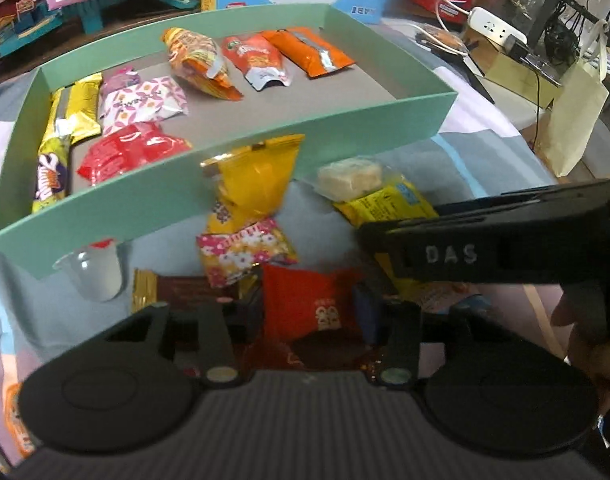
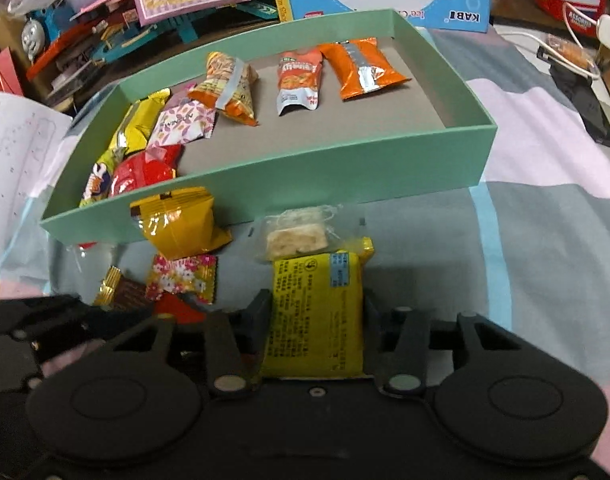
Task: Organize snacks
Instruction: 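Grasp the yellow biscuit pack with the right gripper while the left grasps a red packet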
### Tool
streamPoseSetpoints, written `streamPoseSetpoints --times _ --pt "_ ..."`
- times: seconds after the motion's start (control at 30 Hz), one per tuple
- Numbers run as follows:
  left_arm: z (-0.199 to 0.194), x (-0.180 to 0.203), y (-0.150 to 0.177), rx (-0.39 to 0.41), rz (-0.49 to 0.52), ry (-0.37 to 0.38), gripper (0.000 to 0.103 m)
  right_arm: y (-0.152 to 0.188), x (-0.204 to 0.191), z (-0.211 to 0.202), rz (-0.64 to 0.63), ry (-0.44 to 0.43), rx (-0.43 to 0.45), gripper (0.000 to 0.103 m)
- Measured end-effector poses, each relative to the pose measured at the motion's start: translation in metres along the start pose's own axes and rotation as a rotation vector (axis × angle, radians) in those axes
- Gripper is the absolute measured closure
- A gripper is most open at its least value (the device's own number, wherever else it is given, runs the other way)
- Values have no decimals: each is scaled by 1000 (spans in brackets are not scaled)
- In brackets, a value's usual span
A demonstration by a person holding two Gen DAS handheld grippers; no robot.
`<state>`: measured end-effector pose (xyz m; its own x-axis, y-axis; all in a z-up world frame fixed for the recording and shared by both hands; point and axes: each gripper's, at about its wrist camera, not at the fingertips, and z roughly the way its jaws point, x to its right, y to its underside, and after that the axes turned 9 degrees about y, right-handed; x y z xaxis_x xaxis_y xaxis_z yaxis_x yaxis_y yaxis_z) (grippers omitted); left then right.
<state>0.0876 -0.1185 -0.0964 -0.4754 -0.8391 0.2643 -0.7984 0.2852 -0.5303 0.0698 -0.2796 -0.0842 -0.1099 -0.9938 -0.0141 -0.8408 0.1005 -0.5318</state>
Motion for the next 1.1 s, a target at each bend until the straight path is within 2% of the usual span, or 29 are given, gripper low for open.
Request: streamPoseSetpoints --times 0.07,0.13,0.17,0.2,0.23,0.33,0.43,0.57,0.67,0.77,0.8,0.87,0.97,1.0,1.1 --pt "3 1 -1 -11 -3 12 53 1 9 -1 14 1 5 56" --pt "5 5 -1 -17 13 15 42 1 19 -2 47 -26 6 56" --pt "7 9 -1 -19 30 9 41 2 23 -2 55 -30 5 56" --pt "8 12 0 -17 49 -6 45 2 26 -2 59 -31 6 56" --pt "8 16 2 -11 72 -21 57 2 28 -3 61 -30 8 56" --pt "2 17 1 1 55 29 68 4 31 -5 64 -26 18 56" --pt "-6 15 -4 18 37 45 76 3 34 -6 87 -28 21 56" --pt "-10 17 -6 20 49 55 79 2 43 -14 113 -34 34 57" --pt "-9 19 -5 7 48 60 76 3 47 -16 116 -30 29 57" --pt "2 19 -2 -61 32 100 72 7 50 -15 133 -32 15 57" --pt "5 21 1 -65 48 92 71 8 51 -15 143 -35 11 57" --pt "5 29 5 -44 93 65 74 11 52 -16 157 -38 7 57" --pt "2 28 3 -30 63 79 79 14 53 -19 163 -35 16 57" --pt "-1 29 2 -18 70 73 85 14 54 -21 163 -36 23 57" --pt "-8 31 -4 -5 74 94 85 11 57 -30 158 -40 50 57"
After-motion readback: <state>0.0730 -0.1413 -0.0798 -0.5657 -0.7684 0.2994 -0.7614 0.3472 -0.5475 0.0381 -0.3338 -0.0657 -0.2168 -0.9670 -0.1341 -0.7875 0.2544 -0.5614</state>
